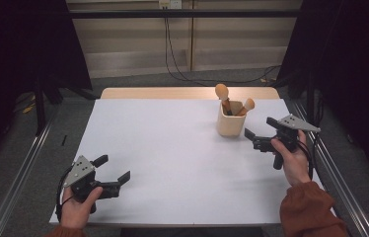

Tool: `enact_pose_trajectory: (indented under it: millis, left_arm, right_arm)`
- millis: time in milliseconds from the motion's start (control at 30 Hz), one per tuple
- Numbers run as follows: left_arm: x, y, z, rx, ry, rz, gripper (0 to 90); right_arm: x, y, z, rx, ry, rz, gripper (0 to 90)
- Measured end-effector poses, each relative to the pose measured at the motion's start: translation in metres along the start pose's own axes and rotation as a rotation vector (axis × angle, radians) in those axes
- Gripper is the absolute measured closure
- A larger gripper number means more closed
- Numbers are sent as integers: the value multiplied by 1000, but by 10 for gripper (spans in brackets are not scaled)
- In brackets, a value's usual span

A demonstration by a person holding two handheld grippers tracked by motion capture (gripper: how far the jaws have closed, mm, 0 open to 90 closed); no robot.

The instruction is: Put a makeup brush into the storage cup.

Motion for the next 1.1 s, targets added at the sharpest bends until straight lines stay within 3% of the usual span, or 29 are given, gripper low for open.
enact_pose_trajectory:
  millis: [267, 767, 1100]
  left_arm:
    - [0, -1, -1, -7, -5, 3, 26]
    - [1, -5, -1, -17, -4, 6, 26]
    - [3, -12, -1, -30, -12, 2, 26]
  right_arm:
    - [3, -9, -14, -9, -11, 15, 2]
    - [30, -41, -23, 13, -2, -5, 3]
    - [47, -62, -40, 13, 7, 1, 2]
Point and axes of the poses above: each handheld gripper's, and its own axes: y roughly forward along the jaws, x roughly out of its underside, z roughly to its right, the point moved 7 cm from there along y, roughly forward along the jaws, and after that the axes turned 12 degrees about -x, right-handed, at the moved point
